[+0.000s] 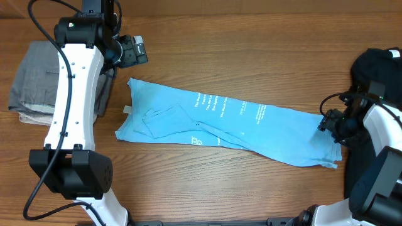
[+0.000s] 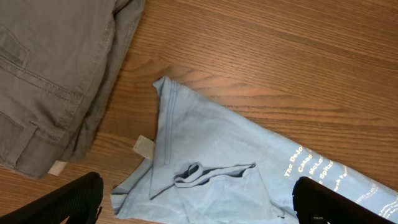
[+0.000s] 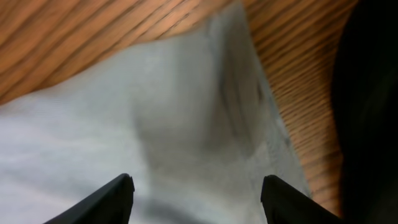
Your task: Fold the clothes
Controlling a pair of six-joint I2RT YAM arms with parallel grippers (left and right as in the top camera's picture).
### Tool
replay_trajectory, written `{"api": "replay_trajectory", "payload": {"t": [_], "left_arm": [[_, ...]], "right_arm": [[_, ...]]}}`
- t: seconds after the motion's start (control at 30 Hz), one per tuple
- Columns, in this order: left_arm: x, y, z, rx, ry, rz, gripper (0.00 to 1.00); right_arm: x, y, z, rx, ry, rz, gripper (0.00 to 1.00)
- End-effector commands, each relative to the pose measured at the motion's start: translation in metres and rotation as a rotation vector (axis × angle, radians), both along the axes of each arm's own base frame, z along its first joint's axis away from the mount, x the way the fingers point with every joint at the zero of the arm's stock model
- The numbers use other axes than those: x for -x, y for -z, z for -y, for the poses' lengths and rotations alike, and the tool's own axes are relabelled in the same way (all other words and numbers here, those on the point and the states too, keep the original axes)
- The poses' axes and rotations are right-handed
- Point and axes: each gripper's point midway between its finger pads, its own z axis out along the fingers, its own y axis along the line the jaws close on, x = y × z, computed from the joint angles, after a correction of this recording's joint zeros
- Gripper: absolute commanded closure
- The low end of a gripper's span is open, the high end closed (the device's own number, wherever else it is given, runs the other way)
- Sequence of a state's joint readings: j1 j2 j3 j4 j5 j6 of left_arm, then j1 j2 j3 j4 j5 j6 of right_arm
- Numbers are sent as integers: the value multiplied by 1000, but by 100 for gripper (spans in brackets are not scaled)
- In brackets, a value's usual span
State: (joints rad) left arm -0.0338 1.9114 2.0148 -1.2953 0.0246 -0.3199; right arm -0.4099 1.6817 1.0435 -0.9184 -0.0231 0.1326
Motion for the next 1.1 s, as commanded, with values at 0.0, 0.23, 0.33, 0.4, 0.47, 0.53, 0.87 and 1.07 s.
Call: {"api": "replay_trajectory", "payload": {"t": [0.0,0.23,0.33,0.4,0.47,0.53,0.87,1.07], "left_arm": [[1,2,-2,-9,-14,-7,0],[1,2,-2,-9,-13,-7,0],[1,2,-2,-9,-14,-7,0],[1,2,-2,-9,-13,-7,0],[1,2,-2,-9,-14,-7,0],[1,2,-2,-10,-14,-7,0],[1,2,-2,-9,-14,-7,0],[1,2,-2,-9,-14,-7,0]], "right_arm": [[9,7,9,73,-9,-15,27],[5,23,11,96,-7,33,22],[6,25,11,97,-7,34,22],[8,26,10,93,-2,27,23],[8,26,10,90,0,24,24],[7,26,9,86,1,31,24],[-5,22,17,105,15,80,28],[-5,21,31,138,46,96,28]]}}
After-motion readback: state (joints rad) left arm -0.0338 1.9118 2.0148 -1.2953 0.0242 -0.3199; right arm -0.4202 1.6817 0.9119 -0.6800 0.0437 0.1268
